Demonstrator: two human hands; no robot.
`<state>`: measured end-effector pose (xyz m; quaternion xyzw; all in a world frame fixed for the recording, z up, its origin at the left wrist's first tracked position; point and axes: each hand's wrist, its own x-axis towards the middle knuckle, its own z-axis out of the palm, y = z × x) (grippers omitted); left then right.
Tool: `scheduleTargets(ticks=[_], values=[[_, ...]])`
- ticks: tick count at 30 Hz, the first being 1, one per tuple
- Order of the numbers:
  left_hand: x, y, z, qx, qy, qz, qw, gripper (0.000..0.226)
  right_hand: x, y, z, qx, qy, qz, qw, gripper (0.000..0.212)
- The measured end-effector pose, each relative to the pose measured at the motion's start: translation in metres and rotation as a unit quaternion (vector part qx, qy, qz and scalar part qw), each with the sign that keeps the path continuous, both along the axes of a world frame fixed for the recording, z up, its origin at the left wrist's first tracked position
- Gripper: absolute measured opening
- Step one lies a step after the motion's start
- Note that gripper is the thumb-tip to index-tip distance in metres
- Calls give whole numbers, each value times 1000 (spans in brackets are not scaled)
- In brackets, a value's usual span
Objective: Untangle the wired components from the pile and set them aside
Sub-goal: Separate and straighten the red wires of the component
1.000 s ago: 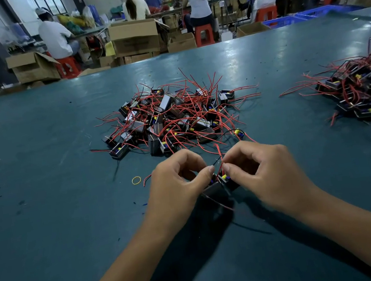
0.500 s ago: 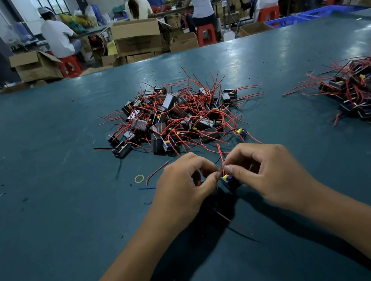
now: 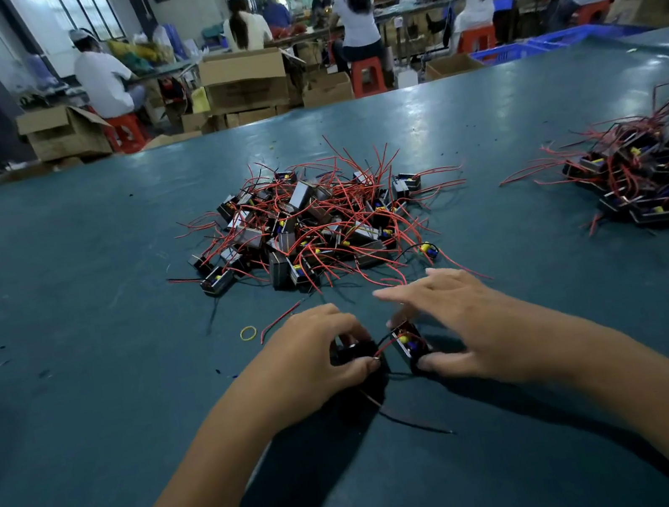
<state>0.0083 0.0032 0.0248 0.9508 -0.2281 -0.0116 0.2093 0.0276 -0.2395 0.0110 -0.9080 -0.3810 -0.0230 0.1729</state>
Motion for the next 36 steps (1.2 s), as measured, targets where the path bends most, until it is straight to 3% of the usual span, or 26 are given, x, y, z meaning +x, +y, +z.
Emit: scheduleTargets(ticks=[4, 8, 15, 23, 32, 36], values=[[0, 0, -2, -32, -14, 46, 998, 20, -1, 1, 2, 35, -2, -13, 999, 82], [-2, -9, -7, -134, -36, 134, 981, 21, -8, 7, 1, 109, 14, -77, 991, 85], [-4, -11, -8, -247, 126, 115, 954, 3, -11, 27, -8, 48, -4, -115, 992, 66], [-2, -12, -9, -392, 225, 99, 886, 17, -11, 23, -7, 18, -41, -146, 988, 48], [1, -19, -10, -459, 196, 93, 862, 14, -12, -3, 34, -43, -97, -170, 980, 44], [4, -15, -11, -422, 151, 103, 888, 12, 17, -64, 81, -92, -128, -232, 960, 37]])
